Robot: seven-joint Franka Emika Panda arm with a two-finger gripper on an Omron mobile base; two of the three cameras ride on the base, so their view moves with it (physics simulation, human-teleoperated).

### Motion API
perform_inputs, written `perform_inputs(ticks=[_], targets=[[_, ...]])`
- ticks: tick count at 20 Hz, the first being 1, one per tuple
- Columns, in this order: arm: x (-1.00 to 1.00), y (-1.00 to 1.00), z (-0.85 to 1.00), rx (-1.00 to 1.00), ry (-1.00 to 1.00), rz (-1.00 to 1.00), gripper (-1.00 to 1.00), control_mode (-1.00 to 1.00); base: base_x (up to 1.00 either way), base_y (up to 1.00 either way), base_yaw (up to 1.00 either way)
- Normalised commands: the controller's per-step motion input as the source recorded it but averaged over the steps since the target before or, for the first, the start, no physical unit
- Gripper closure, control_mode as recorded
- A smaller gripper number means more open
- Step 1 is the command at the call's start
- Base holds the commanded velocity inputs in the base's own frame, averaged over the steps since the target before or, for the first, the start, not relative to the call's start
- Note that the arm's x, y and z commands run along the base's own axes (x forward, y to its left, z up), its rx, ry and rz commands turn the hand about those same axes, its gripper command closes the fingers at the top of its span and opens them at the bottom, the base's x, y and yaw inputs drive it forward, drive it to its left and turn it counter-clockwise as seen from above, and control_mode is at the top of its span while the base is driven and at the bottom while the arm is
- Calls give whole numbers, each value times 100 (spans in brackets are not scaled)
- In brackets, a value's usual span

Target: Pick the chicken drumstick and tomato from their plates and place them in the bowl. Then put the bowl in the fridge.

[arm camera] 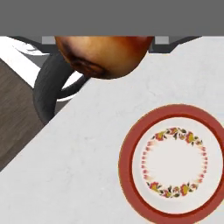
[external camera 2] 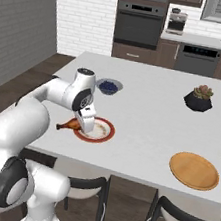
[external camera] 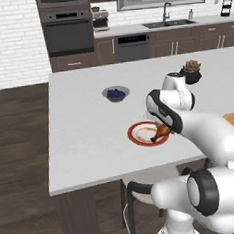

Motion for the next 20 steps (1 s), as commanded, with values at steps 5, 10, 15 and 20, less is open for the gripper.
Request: perform_inputs(ticks=[5, 10, 15, 20], targets=[[-41, 0, 61, 0, 0, -6, 100, -100, 0, 0, 0], [0, 0, 0, 0, 0, 0, 100, 100, -67, -27, -1], [0, 0, 0, 0, 0, 0, 100, 100, -60, -95, 0], [0, 0, 0, 0, 0, 0, 100, 100, -4, -100, 0]])
